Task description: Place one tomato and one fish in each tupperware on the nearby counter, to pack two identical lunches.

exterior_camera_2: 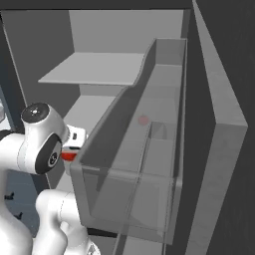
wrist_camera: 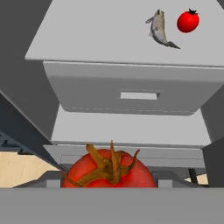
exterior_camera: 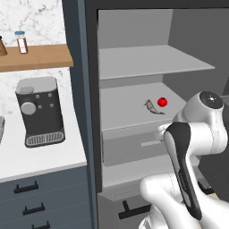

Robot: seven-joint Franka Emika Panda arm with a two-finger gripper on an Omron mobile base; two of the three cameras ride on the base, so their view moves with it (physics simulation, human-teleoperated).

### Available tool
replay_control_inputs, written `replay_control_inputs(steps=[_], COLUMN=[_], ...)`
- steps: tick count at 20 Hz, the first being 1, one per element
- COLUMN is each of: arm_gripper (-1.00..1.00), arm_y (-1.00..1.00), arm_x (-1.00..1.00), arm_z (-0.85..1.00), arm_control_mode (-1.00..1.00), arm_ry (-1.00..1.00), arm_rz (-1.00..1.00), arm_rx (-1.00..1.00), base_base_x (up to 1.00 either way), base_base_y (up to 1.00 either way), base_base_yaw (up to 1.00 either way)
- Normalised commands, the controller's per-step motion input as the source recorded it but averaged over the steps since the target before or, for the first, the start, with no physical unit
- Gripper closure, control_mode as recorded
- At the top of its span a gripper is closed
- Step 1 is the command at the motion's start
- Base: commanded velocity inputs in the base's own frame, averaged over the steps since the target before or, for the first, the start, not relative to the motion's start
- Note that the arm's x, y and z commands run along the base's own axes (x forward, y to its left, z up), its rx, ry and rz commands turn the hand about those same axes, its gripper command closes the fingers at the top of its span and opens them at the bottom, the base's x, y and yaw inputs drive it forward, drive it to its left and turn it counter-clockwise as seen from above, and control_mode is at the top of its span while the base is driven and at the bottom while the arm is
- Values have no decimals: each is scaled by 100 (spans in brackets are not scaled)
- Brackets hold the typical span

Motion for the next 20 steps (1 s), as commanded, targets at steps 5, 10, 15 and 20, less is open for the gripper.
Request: replay_control_inputs(steps=[5, 10, 15, 20], arm_gripper=[100, 100, 100, 100], arm_y=[3, 0, 0, 0], arm_x=[-24, 0, 0, 0], arm_z=[-3, 0, 0, 0], arm_control_mode=[100, 100, 100, 100], arm_ry=[0, 0, 0, 0], arm_rz=[1, 0, 0, 0], arm_rx=[0, 0, 0, 0], base_base_x=[-58, -56, -27, -1], base_base_y=[22, 94, 100, 100], base_base_yaw=[3, 2, 0, -1])
